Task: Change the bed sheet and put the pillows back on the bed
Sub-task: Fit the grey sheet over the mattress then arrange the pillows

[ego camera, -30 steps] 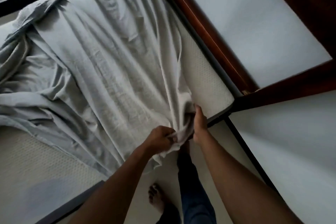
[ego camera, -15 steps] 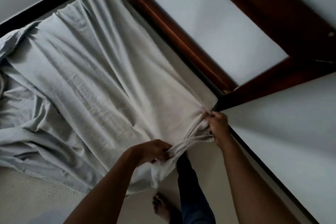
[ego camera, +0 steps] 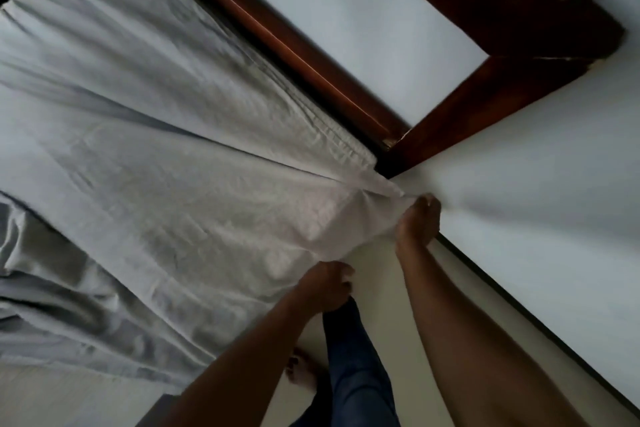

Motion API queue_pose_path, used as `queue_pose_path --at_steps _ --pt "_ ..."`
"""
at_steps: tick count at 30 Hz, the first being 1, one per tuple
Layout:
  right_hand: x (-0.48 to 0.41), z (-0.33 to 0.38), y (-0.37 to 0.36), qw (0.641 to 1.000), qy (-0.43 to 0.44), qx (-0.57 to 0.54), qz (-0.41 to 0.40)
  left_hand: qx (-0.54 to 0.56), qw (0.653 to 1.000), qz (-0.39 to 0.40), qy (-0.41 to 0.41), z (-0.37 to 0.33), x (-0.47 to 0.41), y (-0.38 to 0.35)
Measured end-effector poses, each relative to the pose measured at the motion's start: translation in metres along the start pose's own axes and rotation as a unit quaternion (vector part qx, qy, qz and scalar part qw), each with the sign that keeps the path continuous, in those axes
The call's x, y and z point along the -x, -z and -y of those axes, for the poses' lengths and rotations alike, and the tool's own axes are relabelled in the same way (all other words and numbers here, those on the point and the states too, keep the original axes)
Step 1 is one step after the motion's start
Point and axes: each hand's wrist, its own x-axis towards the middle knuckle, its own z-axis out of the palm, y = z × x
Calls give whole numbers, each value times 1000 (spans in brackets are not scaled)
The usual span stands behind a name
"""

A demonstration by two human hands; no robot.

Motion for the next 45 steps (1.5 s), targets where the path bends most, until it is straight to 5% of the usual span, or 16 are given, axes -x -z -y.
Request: queue_pose_path --at_steps 5,10,13,20,23,27,31,36,40,45 --pt "30 -3 -9 986 94 106 92 -14 990 -139 35 38 30 33" --pt "38 23 -37 926 237 216 201 52 962 -254 90 76 51 64" --pt "29 48 -70 909 235 254 230 63 946 -295 117 108 60 66" --pt "-4 82 -113 973 78 130 174 77 952 -261 141 149 72 54" --pt "8 94 -111 984 132 103 53 84 949 -269 142 151 79 54" --pt "42 78 -122 965 188 150 100 61 949 -275 141 155 87 62" --pt "66 38 -112 891 244 337 184 87 947 -272 148 164 95 64" --pt "121 -24 -84 700 383 507 325 81 956 -218 178 176 117 46" --pt "175 -43 -74 632 362 552 405 91 960 -158 213 190 150 27" --pt "259 -21 -86 555 358 565 495 116 941 -203 245 233 215 25"
